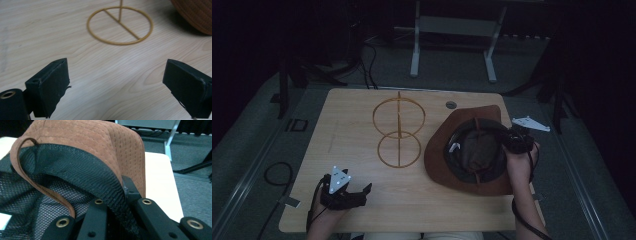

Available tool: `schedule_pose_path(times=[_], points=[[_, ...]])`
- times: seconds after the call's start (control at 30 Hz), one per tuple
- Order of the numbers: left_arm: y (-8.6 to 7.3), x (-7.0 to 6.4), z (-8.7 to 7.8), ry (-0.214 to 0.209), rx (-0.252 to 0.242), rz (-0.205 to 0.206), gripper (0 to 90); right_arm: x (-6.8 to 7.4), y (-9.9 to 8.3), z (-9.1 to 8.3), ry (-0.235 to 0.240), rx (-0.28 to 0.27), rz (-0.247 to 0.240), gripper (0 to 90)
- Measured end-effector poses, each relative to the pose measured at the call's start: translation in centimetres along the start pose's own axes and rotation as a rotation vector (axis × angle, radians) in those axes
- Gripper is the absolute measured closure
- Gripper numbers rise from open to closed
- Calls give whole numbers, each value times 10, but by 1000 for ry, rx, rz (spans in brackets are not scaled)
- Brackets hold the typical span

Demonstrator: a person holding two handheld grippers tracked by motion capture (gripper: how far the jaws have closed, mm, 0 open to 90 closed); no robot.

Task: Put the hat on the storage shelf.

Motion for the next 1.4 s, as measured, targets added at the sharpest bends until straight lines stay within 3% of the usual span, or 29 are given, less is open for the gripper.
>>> schedule_pose_path(times=[0.1,0.27,0.4,0.63,0.8,1.17,1.23,1.4], points=[[11,-8,7,-24,-12,16,101,0,0,-7,31,-18,10,841],[31,-26,19,-109,-23,40,127,-3,-3,-17,19,-28,8,840],[54,-42,29,-155,-34,91,127,-7,-7,-19,13,-28,11,840],[97,-60,42,-208,-63,148,133,-9,-14,-19,17,-23,18,840],[119,-70,53,-249,-70,184,135,-7,-15,-20,21,-20,15,840],[166,-92,76,-316,-81,240,143,-3,-16,-22,29,-19,1,839],[176,-96,80,-291,-83,256,144,-2,-16,-23,31,-18,-1,840],[196,-103,92,-305,-85,252,145,-1,-14,-26,25,-30,-10,840]])
Point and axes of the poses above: each handheld gripper's, and its own axes: z roughly forward along the jaws, y roughly out of its top, x roughly to its left, the point moved 7 cm from there along z, roughly forward along the jaws, and after that the axes turned 15 degrees about z, right-handed, at the moved point
